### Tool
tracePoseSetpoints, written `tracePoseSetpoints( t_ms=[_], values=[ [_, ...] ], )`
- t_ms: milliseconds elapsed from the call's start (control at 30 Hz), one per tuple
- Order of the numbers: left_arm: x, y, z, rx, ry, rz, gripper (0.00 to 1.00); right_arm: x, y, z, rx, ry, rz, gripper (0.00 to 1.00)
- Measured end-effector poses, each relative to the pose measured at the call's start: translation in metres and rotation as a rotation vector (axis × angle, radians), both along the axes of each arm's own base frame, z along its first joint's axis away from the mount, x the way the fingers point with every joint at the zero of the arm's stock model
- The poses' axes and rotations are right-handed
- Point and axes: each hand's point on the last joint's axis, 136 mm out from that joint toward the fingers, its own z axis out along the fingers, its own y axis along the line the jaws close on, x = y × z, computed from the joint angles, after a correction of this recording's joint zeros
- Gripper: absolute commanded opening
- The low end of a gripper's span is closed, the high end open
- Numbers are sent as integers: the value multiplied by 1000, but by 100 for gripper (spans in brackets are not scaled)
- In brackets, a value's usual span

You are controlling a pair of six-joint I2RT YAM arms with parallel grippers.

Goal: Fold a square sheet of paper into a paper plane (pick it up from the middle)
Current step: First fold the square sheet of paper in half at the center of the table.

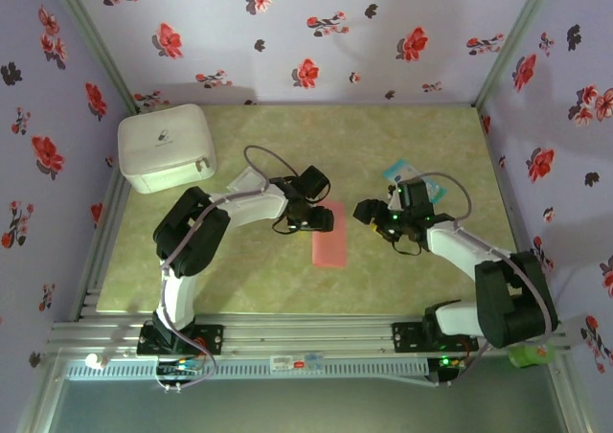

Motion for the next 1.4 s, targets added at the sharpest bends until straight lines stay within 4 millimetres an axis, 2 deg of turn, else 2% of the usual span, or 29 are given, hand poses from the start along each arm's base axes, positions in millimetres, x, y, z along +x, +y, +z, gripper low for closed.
tracePoseSetpoints(
  t_ms=[1400],
  values=[
    [3,1,-4,52,-9,32,67,-3,-4,-7,-24,26,-12,72]
  ],
)
